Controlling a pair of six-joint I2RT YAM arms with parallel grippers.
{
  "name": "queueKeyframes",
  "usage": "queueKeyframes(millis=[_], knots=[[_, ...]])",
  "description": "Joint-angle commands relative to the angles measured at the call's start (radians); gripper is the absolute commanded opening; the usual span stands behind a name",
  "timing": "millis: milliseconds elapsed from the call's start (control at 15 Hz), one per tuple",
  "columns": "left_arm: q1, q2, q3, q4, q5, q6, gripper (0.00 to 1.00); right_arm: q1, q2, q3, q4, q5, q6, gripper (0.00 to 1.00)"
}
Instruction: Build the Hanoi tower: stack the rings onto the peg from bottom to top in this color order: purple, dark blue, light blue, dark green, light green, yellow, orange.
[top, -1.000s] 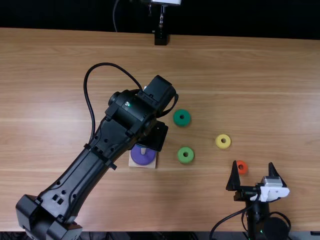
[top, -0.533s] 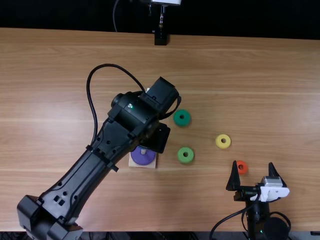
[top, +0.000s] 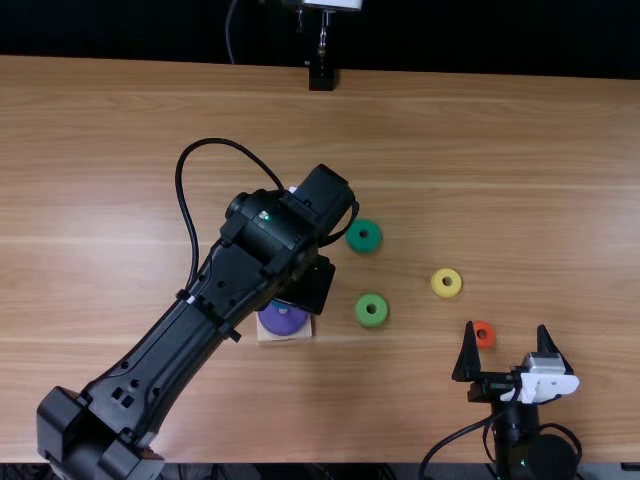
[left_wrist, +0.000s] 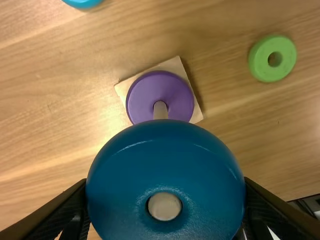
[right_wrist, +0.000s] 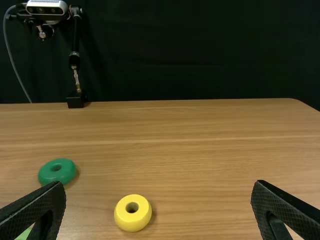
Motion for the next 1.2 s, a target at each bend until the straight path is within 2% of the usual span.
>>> queueKeyframes(millis=[0, 67, 267, 333, 467, 667, 867, 1000, 1067, 1133], knots=[[0.002, -0.039, -0.015, -0.001, 0.005, -0.01, 0.72, -0.007, -0.002, -0.009, 0.003, 0.002, 0.004, 1.0], [0.007, -0.039, -0.017, -0.001, 0.005, -0.012, 1.0, -0.007, -0.002, -0.009, 0.003, 0.002, 0.004, 1.0], [0.012, -0.039, -0.035, 0.01, 0.007, -0.01, 1.0, -0.007, -0.002, -0.009, 0.003, 0.002, 0.004, 1.0], [0.013, -0.039, -0.031, 0.01, -0.004, -0.008, 1.0, -0.007, -0.002, -0.009, 0.003, 0.002, 0.004, 1.0], [0.048, -0.038, -0.024, 0.037, -0.006, -0.006, 1.0, -0.007, -0.002, -0.009, 0.003, 0.002, 0.004, 1.0], [0.084, -0.03, -0.012, 0.159, 0.005, -0.006, 1.0, -0.007, -0.002, -0.009, 0.003, 0.002, 0.004, 1.0], [0.125, -0.013, -0.012, 0.264, 0.001, -0.002, 1.0, -0.007, -0.002, -0.009, 0.003, 0.002, 0.004, 1.0], [0.176, 0.034, -0.012, 0.356, -0.006, 0.001, 1.0, -0.007, -0.002, -0.009, 0.003, 0.002, 0.004, 1.0], [0.197, 0.051, -0.021, 0.431, -0.01, 0.02, 1.0, -0.007, -0.002, -0.009, 0.003, 0.002, 0.004, 1.0], [0.208, 0.069, -0.047, 0.486, -0.03, 0.092, 1.0, -0.007, -0.002, -0.009, 0.003, 0.002, 0.004, 1.0]])
